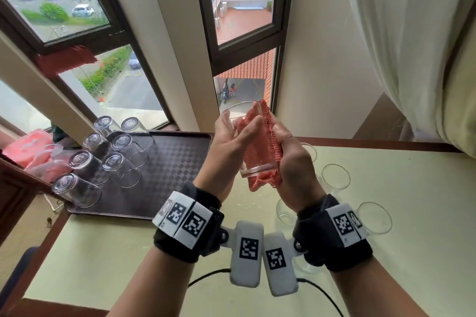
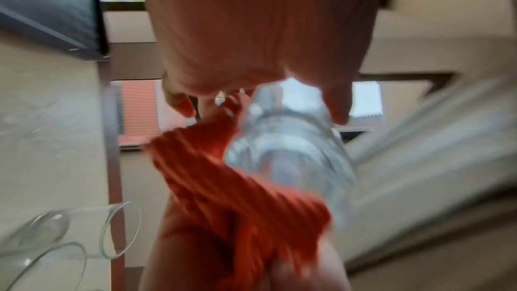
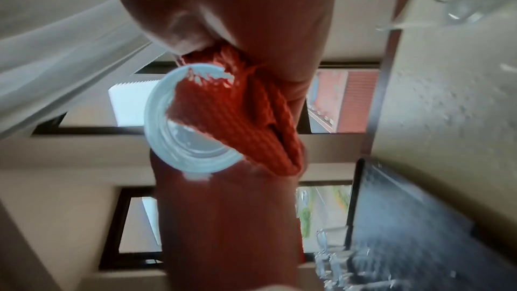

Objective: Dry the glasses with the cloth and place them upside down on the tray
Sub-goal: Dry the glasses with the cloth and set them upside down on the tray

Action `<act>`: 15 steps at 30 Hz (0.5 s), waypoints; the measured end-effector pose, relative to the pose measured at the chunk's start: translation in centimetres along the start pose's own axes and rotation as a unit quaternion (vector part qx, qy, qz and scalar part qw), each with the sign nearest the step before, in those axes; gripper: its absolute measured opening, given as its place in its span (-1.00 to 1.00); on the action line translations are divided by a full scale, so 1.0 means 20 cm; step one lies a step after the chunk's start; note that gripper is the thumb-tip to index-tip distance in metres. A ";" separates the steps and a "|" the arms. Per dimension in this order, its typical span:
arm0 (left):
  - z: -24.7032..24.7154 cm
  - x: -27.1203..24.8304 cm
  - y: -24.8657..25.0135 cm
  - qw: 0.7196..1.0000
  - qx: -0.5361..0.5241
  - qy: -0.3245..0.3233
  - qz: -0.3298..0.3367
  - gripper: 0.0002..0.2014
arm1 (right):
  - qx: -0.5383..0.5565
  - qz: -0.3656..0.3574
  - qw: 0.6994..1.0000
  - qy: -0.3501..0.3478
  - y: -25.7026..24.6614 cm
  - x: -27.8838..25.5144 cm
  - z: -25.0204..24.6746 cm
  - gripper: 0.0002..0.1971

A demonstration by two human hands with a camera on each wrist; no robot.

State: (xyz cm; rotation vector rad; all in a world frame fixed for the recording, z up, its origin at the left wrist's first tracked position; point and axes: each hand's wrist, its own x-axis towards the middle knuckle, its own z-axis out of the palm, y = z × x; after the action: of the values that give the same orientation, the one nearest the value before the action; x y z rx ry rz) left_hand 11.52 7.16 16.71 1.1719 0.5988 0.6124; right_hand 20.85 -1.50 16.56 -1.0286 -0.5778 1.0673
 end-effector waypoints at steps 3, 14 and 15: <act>-0.03 -0.02 -0.02 0.998 -0.003 -0.055 -0.015 0.02 | 0.116 0.046 0.992 -0.011 0.00 -0.01 -0.01 -0.60; -0.02 -0.06 -0.05 0.999 -0.027 -0.010 -0.034 -0.11 | -0.065 -0.019 0.997 0.020 0.04 -0.04 0.00 -0.60; -0.02 -0.06 -0.05 0.999 -0.030 -0.022 -0.034 -0.15 | -0.022 -0.001 1.000 0.002 0.04 -0.04 0.00 -0.61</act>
State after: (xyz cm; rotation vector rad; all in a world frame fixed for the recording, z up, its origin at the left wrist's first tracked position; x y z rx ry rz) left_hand 10.54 6.20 15.89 1.1020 0.5784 0.5415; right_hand 20.24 -2.16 15.90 -1.0678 -0.6004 1.0549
